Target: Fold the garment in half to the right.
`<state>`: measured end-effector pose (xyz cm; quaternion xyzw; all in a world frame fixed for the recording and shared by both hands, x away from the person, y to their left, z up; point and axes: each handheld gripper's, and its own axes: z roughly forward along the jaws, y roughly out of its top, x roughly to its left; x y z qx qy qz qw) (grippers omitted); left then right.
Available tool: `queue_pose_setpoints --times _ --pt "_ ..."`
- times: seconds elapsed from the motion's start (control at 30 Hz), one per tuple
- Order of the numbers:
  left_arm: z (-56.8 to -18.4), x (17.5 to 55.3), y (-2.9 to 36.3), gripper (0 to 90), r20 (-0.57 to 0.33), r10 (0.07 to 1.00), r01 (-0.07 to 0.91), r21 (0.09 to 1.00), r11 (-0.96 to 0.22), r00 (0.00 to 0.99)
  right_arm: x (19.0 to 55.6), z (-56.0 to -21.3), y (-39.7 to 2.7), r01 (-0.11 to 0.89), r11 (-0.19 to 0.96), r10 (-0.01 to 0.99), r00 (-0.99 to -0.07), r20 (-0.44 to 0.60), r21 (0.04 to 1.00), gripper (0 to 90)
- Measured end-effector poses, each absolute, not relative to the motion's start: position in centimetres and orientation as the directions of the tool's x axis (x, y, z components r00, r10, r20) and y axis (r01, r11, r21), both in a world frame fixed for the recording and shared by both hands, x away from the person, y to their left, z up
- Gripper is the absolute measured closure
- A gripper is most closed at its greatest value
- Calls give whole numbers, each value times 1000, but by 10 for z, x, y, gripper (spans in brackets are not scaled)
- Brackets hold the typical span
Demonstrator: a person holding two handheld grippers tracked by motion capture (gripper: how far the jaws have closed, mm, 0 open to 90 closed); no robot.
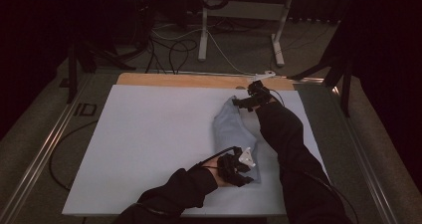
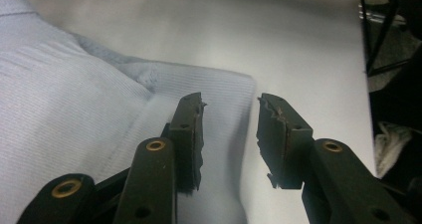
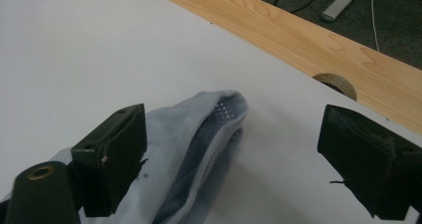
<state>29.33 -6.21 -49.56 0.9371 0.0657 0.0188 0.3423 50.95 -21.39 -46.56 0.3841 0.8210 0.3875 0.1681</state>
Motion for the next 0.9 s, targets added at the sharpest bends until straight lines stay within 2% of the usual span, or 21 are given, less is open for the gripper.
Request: queue_pose_setpoints --times 0.2,0.37,0.4,0.53,0.83,0.9 --pt "-490 293 -59 578 -10 113 93 647 -757 994 505 -463 -219 498 389 760 -649 35 775 121" --pt "-484 292 -55 496 -25 111 100 661 -743 993 501 -458 -221 481 395 757 -653 20 783 121" --pt "-481 292 -51 484 -5 103 80 661 -746 995 501 -457 -221 481 395 756 -654 20 783 121" --pt "-476 292 -41 452 -16 111 93 676 -731 994 497 -452 -222 468 410 751 -660 1 783 126" --pt "-472 295 -8 291 -42 149 135 702 -699 988 484 -445 -218 420 450 719 -694 -41 788 116" --pt "-472 295 3 238 -55 129 129 708 -694 990 481 -443 -217 426 447 713 -701 -26 786 101"
